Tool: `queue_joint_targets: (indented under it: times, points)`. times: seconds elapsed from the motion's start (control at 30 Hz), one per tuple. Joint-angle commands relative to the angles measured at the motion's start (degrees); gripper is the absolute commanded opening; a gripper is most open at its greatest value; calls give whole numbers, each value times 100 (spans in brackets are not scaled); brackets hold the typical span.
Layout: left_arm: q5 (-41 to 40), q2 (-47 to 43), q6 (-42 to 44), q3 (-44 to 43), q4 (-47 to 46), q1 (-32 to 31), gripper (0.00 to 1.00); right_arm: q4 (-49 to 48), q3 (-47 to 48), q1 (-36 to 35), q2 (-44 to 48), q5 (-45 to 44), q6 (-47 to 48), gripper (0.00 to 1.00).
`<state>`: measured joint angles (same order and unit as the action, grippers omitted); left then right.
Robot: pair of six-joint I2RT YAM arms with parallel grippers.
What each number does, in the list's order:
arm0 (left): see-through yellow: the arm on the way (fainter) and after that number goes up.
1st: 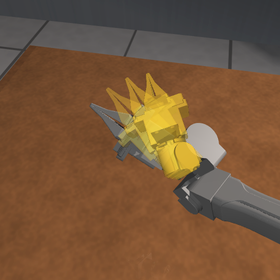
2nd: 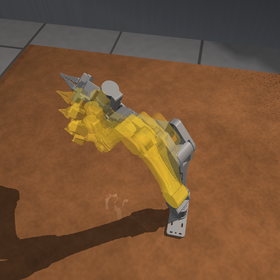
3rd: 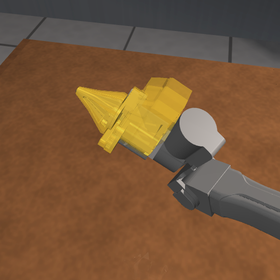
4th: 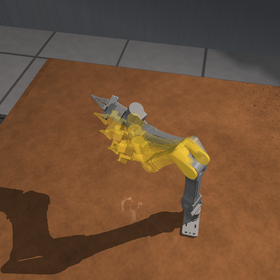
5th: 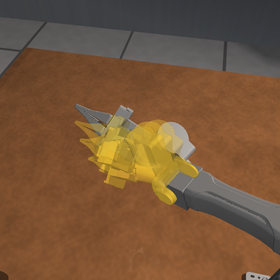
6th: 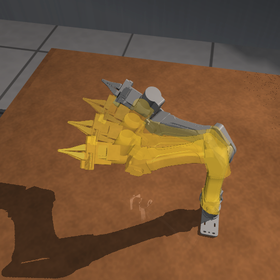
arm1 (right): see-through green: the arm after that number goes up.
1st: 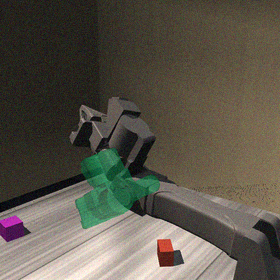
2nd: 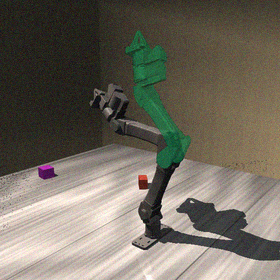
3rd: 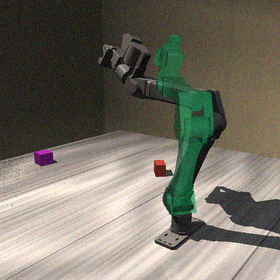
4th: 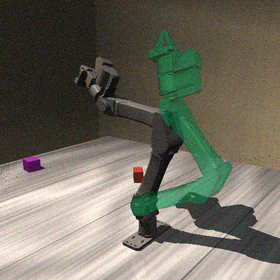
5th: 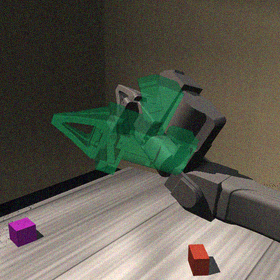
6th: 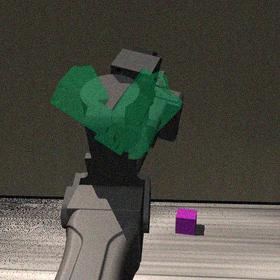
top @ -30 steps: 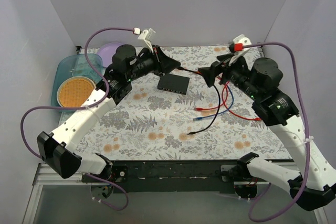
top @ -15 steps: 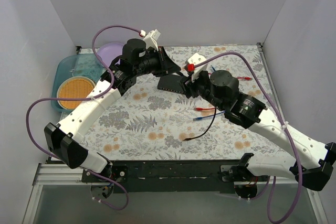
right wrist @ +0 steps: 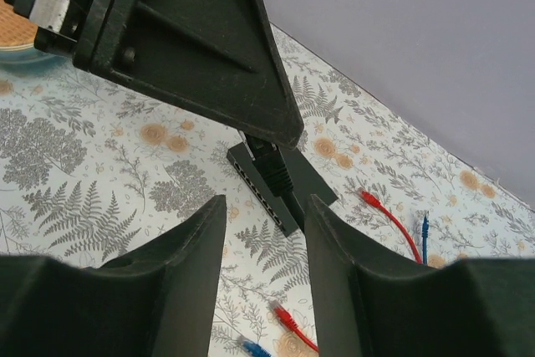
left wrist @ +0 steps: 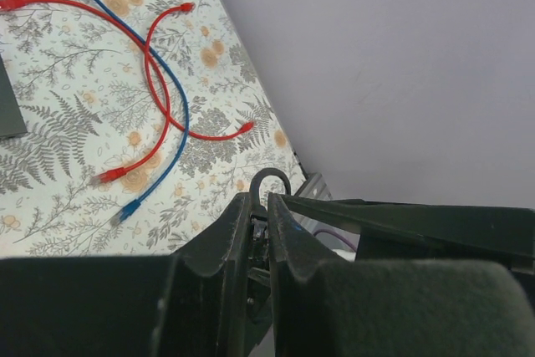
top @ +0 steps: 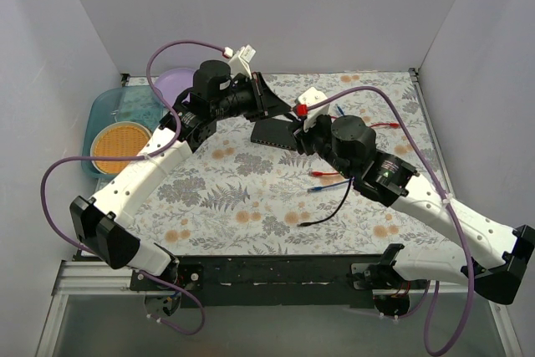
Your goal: Insert the plug into the switch port
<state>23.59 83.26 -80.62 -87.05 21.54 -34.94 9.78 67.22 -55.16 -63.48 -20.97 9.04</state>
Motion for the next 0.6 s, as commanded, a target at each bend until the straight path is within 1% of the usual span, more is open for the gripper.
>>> queue_joint_targets:
  times: [0.0, 0.07, 0.1, 0.17, 0.2, 0.4, 0.47, 0.57]
  points:
    - [365, -337, -129, 21, -299, 40, 0, -538, 10, -22, -59, -188, 63, 42]
    - [435, -372, -156, 82, -378, 40, 0, -574, 19, -22, -103, -144, 54, 30]
    - [435, -381, -147, 82, -379, 40, 0, -583, 28, -22, -103, -161, 46, 14]
    - [418, -425, -86, 100, -405, 48, 0, -556, 71, -22, -112, -170, 28, 3]
    - [418, -460, -51, 117, -440, 40, 0, -513, 81, -22, -112, -118, 19, 1]
    - [418, -917, 117, 592, -1072, 49, 0, -310, 230, 5, -42, 119, 2, 1]
    - [444, -952, 90, 592, -1126, 49, 0, -284, 256, 14, 2, 216, 45, 1]
    - [585, -821, 73, 487, -959, 57, 0, -301, 213, 5, 116, 295, 115, 1]
